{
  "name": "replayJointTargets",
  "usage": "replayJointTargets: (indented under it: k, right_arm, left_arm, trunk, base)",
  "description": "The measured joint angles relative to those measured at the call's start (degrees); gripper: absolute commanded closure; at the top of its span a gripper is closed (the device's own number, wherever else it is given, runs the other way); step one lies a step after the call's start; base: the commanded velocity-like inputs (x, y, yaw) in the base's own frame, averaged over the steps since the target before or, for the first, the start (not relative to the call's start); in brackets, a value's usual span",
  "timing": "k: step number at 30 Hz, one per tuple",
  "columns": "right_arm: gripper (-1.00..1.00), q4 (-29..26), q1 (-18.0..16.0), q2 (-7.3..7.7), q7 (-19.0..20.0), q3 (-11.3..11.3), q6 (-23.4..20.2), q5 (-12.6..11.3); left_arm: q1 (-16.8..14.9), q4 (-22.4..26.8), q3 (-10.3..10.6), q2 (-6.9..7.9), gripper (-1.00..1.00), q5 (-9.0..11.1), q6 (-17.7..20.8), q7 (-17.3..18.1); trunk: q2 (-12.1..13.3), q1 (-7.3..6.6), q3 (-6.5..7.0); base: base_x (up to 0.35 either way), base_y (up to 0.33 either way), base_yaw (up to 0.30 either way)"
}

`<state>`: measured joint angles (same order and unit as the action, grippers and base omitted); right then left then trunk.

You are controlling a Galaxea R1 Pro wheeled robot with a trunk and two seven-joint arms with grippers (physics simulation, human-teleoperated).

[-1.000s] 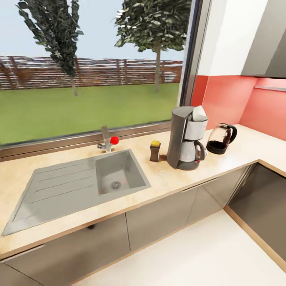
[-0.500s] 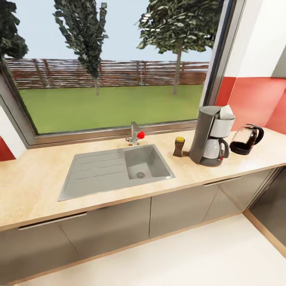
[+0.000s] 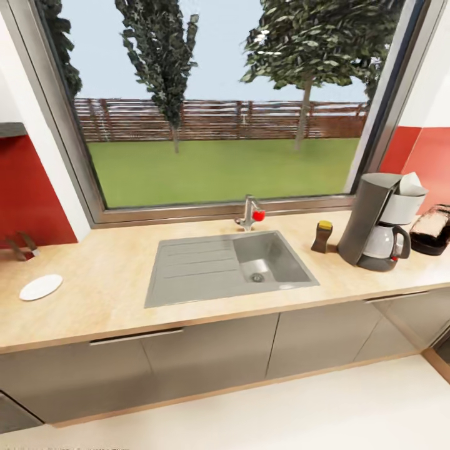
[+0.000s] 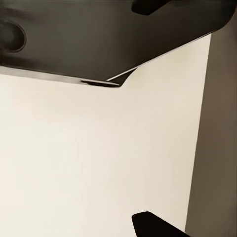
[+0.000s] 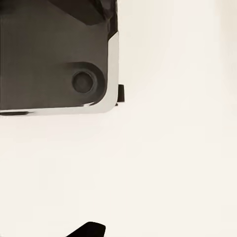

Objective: Set up a coffee station on the kitchen countertop: keep the coffee maker on the countertop, move the bottle of coffee from the kitchen shelf to the counter next to the coffee maker, place a paper coffee filter on top of the coffee maker, put the saucer next to the coffee maker with the coffee cup on the saucer, and place the electric kettle next to the coffee maker.

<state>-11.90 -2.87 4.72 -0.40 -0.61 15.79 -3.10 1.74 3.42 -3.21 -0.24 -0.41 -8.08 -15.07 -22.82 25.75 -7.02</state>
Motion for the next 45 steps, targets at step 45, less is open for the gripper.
replayJointTargets:
  k: [45]
  right_arm:
    - [-1.0,0.12,0.0,-0.03,0.08,-0.08,-0.09,0.0]
  left_arm:
    - [-0.12,0.13,0.13,-0.07,-1.0,1.15,0.04,0.06]
  trunk:
    - [0.0,-0.01,3.74]
  base:
    - [0.005,0.338,0.098]
